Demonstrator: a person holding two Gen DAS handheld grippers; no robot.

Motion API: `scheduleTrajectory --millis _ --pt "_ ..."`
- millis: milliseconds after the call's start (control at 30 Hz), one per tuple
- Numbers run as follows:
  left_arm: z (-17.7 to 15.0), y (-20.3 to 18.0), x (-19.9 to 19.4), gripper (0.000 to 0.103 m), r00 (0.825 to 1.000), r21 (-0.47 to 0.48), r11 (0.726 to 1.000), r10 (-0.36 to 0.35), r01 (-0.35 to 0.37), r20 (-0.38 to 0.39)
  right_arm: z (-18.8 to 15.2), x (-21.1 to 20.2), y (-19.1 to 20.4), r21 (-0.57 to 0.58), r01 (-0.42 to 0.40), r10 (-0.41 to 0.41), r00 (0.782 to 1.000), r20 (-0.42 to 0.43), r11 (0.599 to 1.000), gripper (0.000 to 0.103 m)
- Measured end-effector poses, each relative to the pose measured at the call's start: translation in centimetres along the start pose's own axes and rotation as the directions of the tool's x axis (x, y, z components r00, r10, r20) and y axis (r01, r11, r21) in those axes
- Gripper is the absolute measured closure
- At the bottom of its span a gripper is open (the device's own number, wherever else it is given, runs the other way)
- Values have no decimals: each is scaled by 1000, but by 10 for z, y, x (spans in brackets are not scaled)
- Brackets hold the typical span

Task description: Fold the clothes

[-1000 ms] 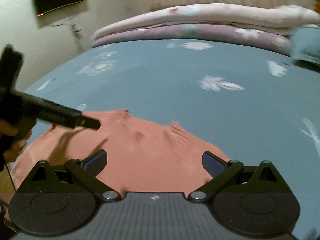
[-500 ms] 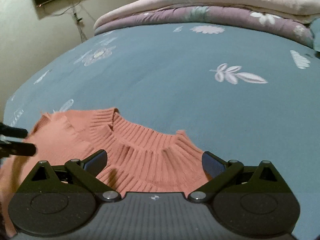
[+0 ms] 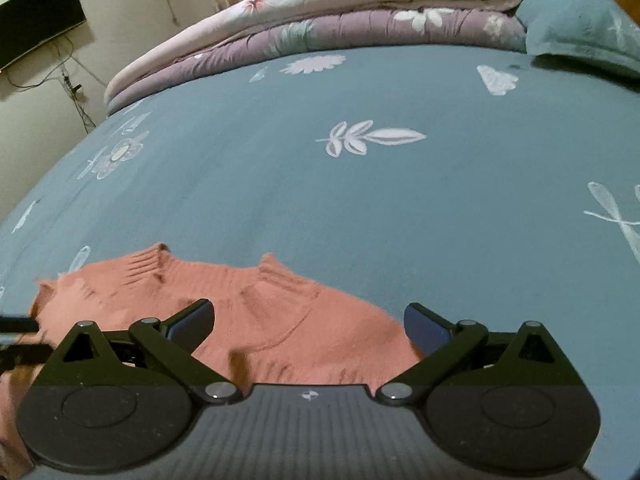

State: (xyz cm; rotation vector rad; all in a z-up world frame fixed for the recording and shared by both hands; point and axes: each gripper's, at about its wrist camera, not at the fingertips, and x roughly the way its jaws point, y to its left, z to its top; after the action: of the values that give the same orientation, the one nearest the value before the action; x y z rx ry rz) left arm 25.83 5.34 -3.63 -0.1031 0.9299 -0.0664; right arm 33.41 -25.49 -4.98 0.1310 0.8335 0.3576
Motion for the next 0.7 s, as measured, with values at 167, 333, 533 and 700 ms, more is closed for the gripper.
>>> scheduleTrajectory --millis 167,333,533,700 --pt "12 25 18 20 992 33 992 -126 125 12 -33 -30 37 -30 106 -107 994 -30 994 0" --pt "23 47 43 19 961 55 960 -275 275 1 -74 -45 70 20 217 -215 974 -75 976 0" --pt "45 56 74 18 962 59 960 -274 274 -21 -93 -40 85 65 323 -316 944 -92 944 0" --pt "53 62 65 18 949 23 948 -316 316 -25 -82 -30 85 71 360 -345 925 -162 930 0"
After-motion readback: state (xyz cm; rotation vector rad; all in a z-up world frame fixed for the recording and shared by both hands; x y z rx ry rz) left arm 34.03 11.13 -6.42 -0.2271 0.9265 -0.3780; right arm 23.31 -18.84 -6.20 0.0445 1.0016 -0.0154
